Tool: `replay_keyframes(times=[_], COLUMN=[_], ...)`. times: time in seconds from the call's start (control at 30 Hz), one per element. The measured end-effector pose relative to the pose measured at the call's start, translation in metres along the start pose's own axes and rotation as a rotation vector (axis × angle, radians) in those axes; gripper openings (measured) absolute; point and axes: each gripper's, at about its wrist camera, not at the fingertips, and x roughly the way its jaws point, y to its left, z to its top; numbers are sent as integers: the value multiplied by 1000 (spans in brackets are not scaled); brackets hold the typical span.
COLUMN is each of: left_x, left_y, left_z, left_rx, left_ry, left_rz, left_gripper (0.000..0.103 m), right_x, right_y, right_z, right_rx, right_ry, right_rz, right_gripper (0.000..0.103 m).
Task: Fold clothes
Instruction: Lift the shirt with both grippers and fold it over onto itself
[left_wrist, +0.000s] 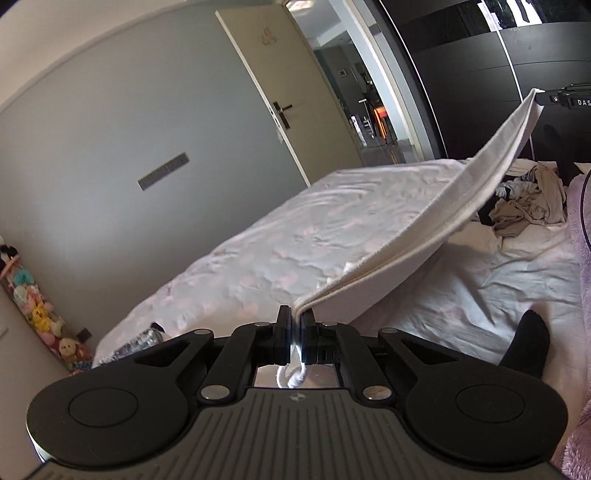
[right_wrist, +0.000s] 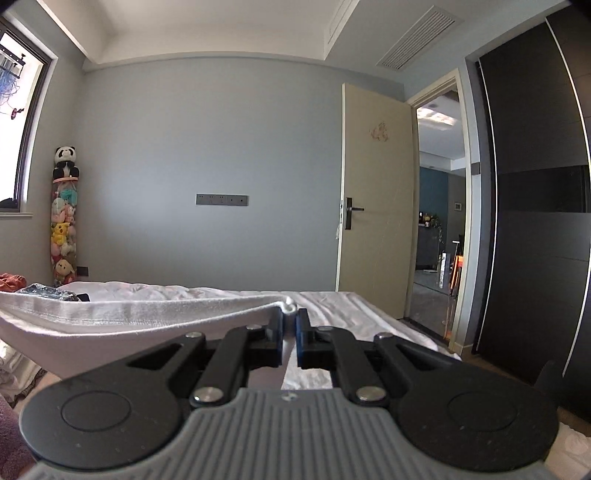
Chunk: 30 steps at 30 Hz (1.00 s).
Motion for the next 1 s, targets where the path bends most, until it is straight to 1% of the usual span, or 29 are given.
replay_keyframes(times=[0.1,0.17,0.33,0.5,0.63,0.8,1.0], left_x=[-6,-1,41,93,126,170,218], left_y=[3,5,1,4,9,19,30], left_z=[6,6,2,4,4,5,5], left_rx=[-13,-18,27,55,71,68,72], left_ry=[-14,-2,73,154,196,231,269], left_rz=[6,-2,-8,-40,-55,-64,-70], left_gripper=[3,3,3,3,3,3,3], right_x=[-6,-3,17,52,82,121,174], right_y=[1,-1,-1,6,8,12,15], right_z=[3,4,-10,-18,-20,-21,-26], right_rx=[-25,-32,-43,-110,-160,-211,-228], right_ry=[-17,-7,54,146,208,251,292], right_rz=[-3,3,10,20,24,38,53], right_gripper=[7,7,7,7,7,7,7])
